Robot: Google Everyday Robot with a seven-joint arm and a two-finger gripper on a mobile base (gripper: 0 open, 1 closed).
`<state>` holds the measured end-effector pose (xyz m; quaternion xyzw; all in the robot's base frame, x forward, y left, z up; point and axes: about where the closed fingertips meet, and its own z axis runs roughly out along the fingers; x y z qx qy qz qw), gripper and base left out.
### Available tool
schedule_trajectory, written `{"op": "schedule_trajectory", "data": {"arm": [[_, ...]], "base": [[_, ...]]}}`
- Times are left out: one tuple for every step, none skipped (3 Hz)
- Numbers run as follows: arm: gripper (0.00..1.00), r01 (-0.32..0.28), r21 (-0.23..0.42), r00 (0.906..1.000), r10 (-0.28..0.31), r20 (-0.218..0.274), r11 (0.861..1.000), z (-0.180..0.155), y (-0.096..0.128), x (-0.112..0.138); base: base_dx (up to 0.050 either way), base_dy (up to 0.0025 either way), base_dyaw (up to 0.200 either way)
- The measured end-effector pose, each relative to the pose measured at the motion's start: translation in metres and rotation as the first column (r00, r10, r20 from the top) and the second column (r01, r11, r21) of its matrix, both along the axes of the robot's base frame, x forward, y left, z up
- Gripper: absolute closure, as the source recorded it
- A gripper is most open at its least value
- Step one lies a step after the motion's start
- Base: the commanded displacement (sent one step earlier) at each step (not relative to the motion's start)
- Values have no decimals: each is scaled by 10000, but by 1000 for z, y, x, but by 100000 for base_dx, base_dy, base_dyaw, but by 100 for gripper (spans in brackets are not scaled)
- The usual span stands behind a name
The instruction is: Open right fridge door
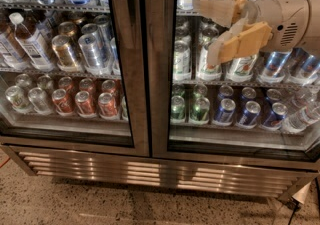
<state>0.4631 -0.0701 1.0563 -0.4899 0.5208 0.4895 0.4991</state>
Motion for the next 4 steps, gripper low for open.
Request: {"op": "schedule_trajectory", "data": {"arm": [[0,0,-1,10000,0,4,10000,0,0,0],[0,236,-229,9997,-238,-72,9995,2,1,8],[0,252,-380,9988,-267,-410,9990,-18,1,13],[0,254,-378,9988,-269,-407,9990,-18,1,13]], "base": [[0,0,0],[0,0,0],[0,0,0],[0,0,0]]}}
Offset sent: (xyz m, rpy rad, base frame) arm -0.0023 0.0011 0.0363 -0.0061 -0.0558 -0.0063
